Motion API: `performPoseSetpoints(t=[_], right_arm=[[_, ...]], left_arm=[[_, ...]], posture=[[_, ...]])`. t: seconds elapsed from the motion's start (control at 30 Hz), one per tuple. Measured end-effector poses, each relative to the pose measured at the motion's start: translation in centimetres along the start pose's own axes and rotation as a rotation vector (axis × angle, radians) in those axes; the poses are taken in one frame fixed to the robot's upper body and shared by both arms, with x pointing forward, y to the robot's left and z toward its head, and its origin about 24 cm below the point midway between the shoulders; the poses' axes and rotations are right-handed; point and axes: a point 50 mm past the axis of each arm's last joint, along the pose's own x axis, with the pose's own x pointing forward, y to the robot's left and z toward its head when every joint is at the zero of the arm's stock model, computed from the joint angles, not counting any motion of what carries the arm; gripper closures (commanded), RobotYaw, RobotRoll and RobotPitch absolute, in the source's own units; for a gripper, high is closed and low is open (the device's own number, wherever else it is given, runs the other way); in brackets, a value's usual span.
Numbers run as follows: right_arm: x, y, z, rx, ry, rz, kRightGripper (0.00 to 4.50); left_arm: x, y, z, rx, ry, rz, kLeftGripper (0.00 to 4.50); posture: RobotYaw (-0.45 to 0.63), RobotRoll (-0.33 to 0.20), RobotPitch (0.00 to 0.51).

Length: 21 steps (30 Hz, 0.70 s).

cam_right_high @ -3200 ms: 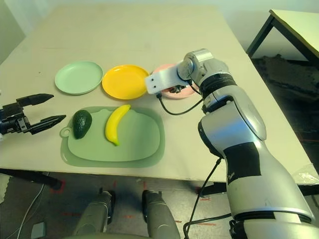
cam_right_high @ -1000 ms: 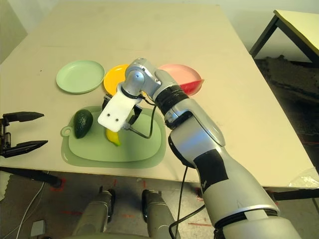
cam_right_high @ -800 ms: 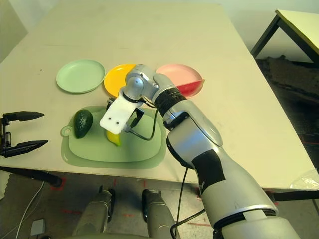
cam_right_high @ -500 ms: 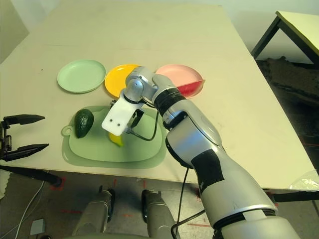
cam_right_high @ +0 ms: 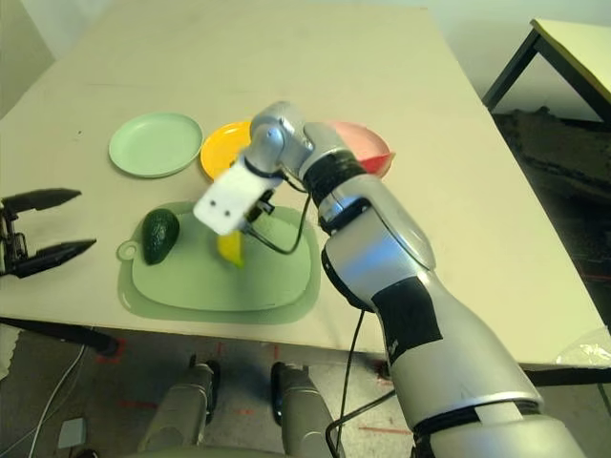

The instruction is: Place the fruits into color-matched plates.

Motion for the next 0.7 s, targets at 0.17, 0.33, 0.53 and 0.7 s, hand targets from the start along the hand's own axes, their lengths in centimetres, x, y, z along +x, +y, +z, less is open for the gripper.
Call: performPoseSetpoints(t=[0.17, 0.33, 0.53, 0.7], right_arm=[[0.9, 1.0, -2.7, 0.168, 0.141, -0.136, 2.88], [2.0, 2.2, -4.3, 0.273, 0.243, -0.226, 2.88], [3.0, 2.9, -5.0, 0.338, 0.298, -0.284, 2.88], [3.6, 3.2, -5.1, 0.360, 0.321, -0.308, 2.88]], left_arm=[[0.1, 0.1, -0.1, -0.009, 0.016, 0.027, 0.00], [0.1, -0.5, -0.3, -0.019, 0.023, 0.007, 0.00], [-0.1, -1.0, -0.5, -0.034, 0.036, 0.005, 0.00], [-0.1, -1.1, -0.4, -0.036, 0.032, 0.006, 0.00]], posture=[[0.16, 0.000, 0.231], [0.18, 0.000, 0.238], [0.18, 0.000, 0.240], [0.18, 0.000, 0.244]])
